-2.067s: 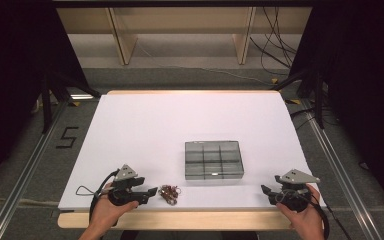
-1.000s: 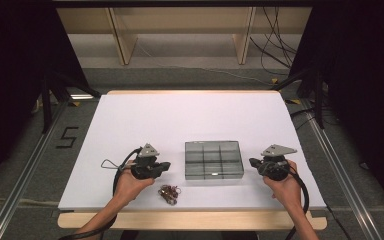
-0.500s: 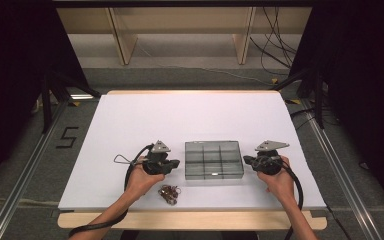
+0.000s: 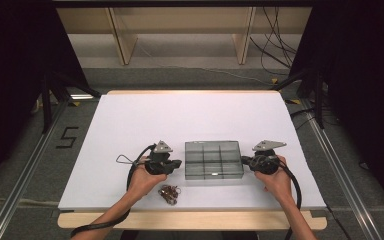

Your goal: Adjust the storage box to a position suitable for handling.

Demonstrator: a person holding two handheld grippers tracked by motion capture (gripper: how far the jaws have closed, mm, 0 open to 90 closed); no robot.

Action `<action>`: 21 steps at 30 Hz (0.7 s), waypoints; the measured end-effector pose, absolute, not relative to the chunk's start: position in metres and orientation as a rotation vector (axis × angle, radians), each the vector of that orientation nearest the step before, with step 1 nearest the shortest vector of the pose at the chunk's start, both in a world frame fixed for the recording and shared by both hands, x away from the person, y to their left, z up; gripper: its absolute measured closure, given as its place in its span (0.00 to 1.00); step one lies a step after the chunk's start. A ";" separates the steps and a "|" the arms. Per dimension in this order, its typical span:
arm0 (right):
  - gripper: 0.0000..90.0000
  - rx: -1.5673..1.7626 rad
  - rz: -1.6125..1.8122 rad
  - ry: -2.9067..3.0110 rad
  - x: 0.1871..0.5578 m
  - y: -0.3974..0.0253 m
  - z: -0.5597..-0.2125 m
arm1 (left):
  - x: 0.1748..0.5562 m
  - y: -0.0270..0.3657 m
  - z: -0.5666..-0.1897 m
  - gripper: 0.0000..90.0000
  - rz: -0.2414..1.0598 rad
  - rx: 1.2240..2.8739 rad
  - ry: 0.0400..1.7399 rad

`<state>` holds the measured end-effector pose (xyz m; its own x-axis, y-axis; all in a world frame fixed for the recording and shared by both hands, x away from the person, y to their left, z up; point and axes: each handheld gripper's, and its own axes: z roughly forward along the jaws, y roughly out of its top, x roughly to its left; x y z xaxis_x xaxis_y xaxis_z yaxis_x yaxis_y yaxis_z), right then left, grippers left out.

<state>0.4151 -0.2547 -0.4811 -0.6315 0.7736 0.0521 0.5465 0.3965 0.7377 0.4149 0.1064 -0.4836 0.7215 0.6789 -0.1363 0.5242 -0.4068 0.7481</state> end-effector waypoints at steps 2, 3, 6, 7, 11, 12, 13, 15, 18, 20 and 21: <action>1.00 1.159 1.085 2.361 0.415 -0.254 -0.481 | 0.415 0.107 -0.483 0.99 0.239 2.101 0.909; 1.00 1.156 1.086 2.362 0.415 -0.254 -0.482 | 0.415 0.107 -0.483 0.99 0.244 2.098 0.914; 1.00 1.147 1.100 2.368 0.415 -0.252 -0.482 | 0.415 0.108 -0.483 0.99 0.238 2.101 0.909; 1.00 1.141 1.104 2.362 0.415 -0.250 -0.483 | 0.415 0.108 -0.483 0.99 0.247 2.105 0.901; 1.00 1.143 1.097 2.378 0.415 -0.246 -0.482 | 0.413 0.108 -0.484 0.99 0.230 2.093 0.924; 1.00 1.142 1.101 2.374 0.416 -0.243 -0.483 | 0.414 0.110 -0.483 0.99 0.243 2.108 0.905; 1.00 1.133 1.102 2.378 0.417 -0.242 -0.483 | 0.414 0.111 -0.483 0.99 0.243 2.096 0.916; 1.00 1.126 1.106 2.382 0.418 -0.241 -0.484 | 0.415 0.113 -0.482 0.99 0.242 2.099 0.915; 1.00 1.127 1.110 2.390 0.418 -0.239 -0.484 | 0.414 0.115 -0.483 0.99 0.242 2.099 0.920; 1.00 1.117 1.111 2.382 0.418 -0.238 -0.485 | 0.414 0.116 -0.483 0.99 0.244 2.108 0.914; 1.00 1.162 1.115 2.383 0.415 -0.235 -0.484 | 0.413 0.118 -0.483 0.99 0.247 2.110 0.916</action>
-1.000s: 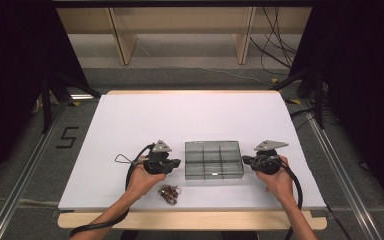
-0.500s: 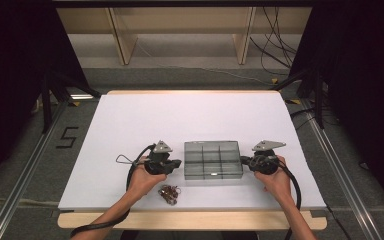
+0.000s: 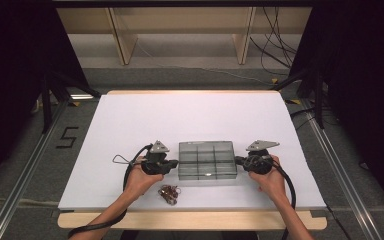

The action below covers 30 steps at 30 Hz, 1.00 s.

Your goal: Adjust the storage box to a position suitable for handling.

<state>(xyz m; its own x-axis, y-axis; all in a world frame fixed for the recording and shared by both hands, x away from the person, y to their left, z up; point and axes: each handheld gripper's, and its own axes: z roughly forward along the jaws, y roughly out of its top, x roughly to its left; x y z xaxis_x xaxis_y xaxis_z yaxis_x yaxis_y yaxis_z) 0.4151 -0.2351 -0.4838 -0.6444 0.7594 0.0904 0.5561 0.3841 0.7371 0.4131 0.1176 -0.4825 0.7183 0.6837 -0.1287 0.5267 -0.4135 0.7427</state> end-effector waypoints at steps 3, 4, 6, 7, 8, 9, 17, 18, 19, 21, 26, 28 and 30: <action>1.00 1.098 1.108 2.381 0.415 -0.233 -0.483 | 0.412 0.121 -0.483 0.99 0.239 2.101 0.929; 1.00 1.100 1.108 2.393 0.414 -0.232 -0.483 | 0.412 0.124 -0.483 0.99 0.237 2.103 0.924; 1.00 1.113 1.095 2.398 0.412 -0.228 -0.482 | 0.411 0.126 -0.483 0.99 0.244 2.104 0.929; 1.00 1.083 1.101 2.392 0.413 -0.225 -0.483 | 0.410 0.128 -0.483 0.99 0.262 2.105 0.932; 1.00 1.083 1.101 2.392 0.413 -0.225 -0.483 | 0.410 0.129 -0.483 0.99 0.251 2.106 0.928; 1.00 1.084 1.101 2.395 0.412 -0.223 -0.483 | 0.409 0.130 -0.483 0.99 0.244 2.099 0.941; 1.00 1.107 1.102 2.396 0.411 -0.221 -0.482 | 0.409 0.131 -0.482 0.99 0.254 2.107 0.936; 1.00 1.092 1.106 2.391 0.411 -0.221 -0.483 | 0.409 0.131 -0.483 0.99 0.253 2.106 0.936; 1.00 1.092 1.106 2.391 0.411 -0.221 -0.483 | 0.409 0.131 -0.483 0.99 0.253 2.106 0.936; 1.00 1.094 1.098 2.398 0.410 -0.220 -0.483 | 0.409 0.132 -0.482 0.99 0.259 2.111 0.933; 1.00 1.076 1.106 2.391 0.410 -0.219 -0.483 | 0.409 0.133 -0.484 0.99 0.258 2.113 0.934; 1.00 1.083 1.108 2.389 0.410 -0.219 -0.483 | 0.409 0.133 -0.484 0.98 0.258 2.112 0.934; 1.00 1.088 1.090 2.400 0.409 -0.218 -0.482 | 0.410 0.133 -0.483 0.97 0.260 2.118 0.937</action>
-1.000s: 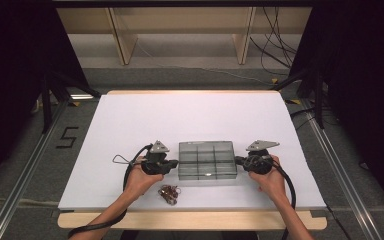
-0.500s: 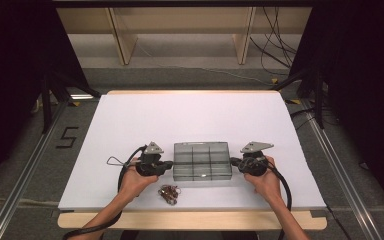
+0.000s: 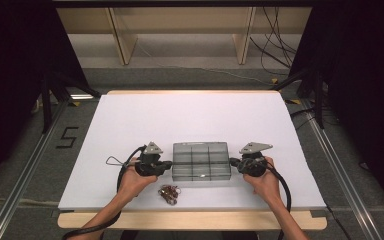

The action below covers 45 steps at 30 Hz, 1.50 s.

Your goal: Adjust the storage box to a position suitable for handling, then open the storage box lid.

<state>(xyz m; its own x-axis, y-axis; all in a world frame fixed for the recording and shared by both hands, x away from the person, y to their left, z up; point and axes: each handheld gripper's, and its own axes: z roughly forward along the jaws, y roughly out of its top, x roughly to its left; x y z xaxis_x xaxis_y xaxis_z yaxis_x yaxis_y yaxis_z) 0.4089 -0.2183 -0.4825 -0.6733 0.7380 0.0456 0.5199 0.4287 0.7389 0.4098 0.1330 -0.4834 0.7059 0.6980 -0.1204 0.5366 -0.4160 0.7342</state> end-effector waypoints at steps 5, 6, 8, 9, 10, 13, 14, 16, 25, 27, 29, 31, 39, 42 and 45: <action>1.00 1.080 1.096 2.398 0.409 -0.219 -0.483 | 0.412 0.138 -0.481 0.94 0.258 2.136 0.927; 1.00 1.064 1.102 2.389 0.408 -0.220 -0.482 | 0.413 0.142 -0.481 0.93 0.260 2.129 0.927; 1.00 1.067 1.107 2.393 0.408 -0.220 -0.482 | 0.412 0.145 -0.481 0.92 0.253 2.130 0.933; 1.00 1.057 1.106 2.393 0.409 -0.221 -0.482 | 0.412 0.147 -0.482 0.91 0.248 2.133 0.934; 1.00 1.068 1.104 2.393 0.409 -0.223 -0.482 | 0.411 0.150 -0.481 0.89 0.243 2.126 0.938; 1.00 1.088 1.131 2.385 0.407 -0.225 -0.483 | 0.409 0.155 -0.478 0.86 0.248 2.117 0.938; 1.00 1.092 1.128 2.381 0.407 -0.226 -0.484 | 0.408 0.155 -0.478 0.83 0.246 2.103 0.943; 1.00 1.097 1.124 2.391 0.405 -0.229 -0.485 | 0.405 0.157 -0.476 0.80 0.248 2.099 0.943; 1.00 1.091 1.147 2.376 0.398 -0.235 -0.482 | 0.395 0.162 -0.468 0.63 0.243 2.107 0.929; 1.00 1.126 1.148 2.373 0.394 -0.235 -0.481 | 0.392 0.163 -0.466 0.57 0.233 2.080 0.921; 1.00 1.109 1.146 2.372 0.393 -0.238 -0.481 | 0.390 0.165 -0.464 0.54 0.225 2.064 0.926; 1.00 1.116 1.150 2.364 0.391 -0.240 -0.481 | 0.389 0.166 -0.463 0.51 0.226 2.068 0.919; 1.00 1.094 1.173 2.352 0.385 -0.248 -0.476 | 0.380 0.164 -0.460 0.43 0.216 2.069 0.921; 1.00 1.090 1.187 2.345 0.381 -0.248 -0.475 | 0.375 0.164 -0.461 0.40 0.212 2.071 0.924; 1.00 1.096 1.184 2.349 0.374 -0.250 -0.472 | 0.371 0.163 -0.461 0.37 0.205 2.061 0.925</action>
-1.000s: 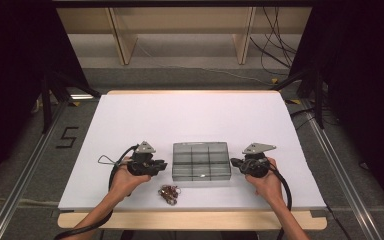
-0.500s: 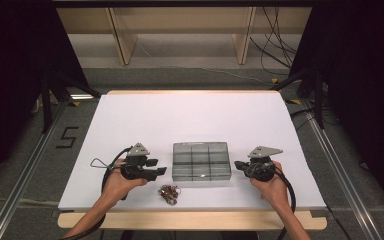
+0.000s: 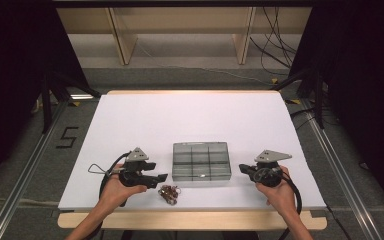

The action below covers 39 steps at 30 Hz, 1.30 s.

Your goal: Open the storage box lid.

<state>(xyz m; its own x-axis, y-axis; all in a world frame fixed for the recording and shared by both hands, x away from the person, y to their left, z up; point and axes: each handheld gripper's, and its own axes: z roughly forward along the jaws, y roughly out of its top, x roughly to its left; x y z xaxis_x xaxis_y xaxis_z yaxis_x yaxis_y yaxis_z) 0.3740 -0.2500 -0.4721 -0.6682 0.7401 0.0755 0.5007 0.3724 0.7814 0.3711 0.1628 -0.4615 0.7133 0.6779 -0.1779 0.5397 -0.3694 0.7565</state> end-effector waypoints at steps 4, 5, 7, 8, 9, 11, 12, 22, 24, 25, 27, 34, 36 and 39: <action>1.00 1.115 1.196 2.348 0.362 -0.249 -0.472 | 0.363 0.161 -0.462 0.34 0.187 2.047 0.934; 1.00 1.090 1.181 2.356 0.361 -0.250 -0.471 | 0.362 0.160 -0.463 0.33 0.186 2.042 0.931; 1.00 1.119 1.189 2.356 0.354 -0.248 -0.472 | 0.360 0.160 -0.463 0.31 0.181 2.054 0.920; 1.00 1.085 1.198 2.365 0.353 -0.248 -0.473 | 0.359 0.159 -0.464 0.31 0.174 2.042 0.920; 1.00 1.085 1.187 2.365 0.351 -0.248 -0.473 | 0.358 0.160 -0.464 0.31 0.171 2.054 0.916; 1.00 1.069 1.199 2.386 0.347 -0.245 -0.474 | 0.356 0.158 -0.464 0.29 0.177 2.039 0.922; 1.00 1.064 1.199 2.388 0.346 -0.243 -0.474 | 0.356 0.159 -0.464 0.29 0.183 2.050 0.916; 1.00 1.026 1.223 2.397 0.345 -0.234 -0.474 | 0.355 0.160 -0.467 0.28 0.182 2.078 0.912; 1.00 1.030 1.221 2.407 0.345 -0.233 -0.475 | 0.355 0.159 -0.468 0.27 0.179 2.079 0.913; 1.00 1.035 1.223 2.404 0.345 -0.232 -0.475 | 0.355 0.159 -0.468 0.27 0.176 2.078 0.913; 1.00 1.049 1.229 2.410 0.344 -0.230 -0.474 | 0.356 0.159 -0.468 0.27 0.180 2.081 0.915; 1.00 1.018 1.239 2.408 0.347 -0.228 -0.473 | 0.357 0.161 -0.470 0.27 0.154 2.070 0.936; 1.00 0.999 1.244 2.410 0.348 -0.227 -0.474 | 0.358 0.162 -0.469 0.27 0.161 2.075 0.924; 1.00 1.007 1.243 2.397 0.347 -0.227 -0.474 | 0.357 0.161 -0.469 0.27 0.156 2.049 0.939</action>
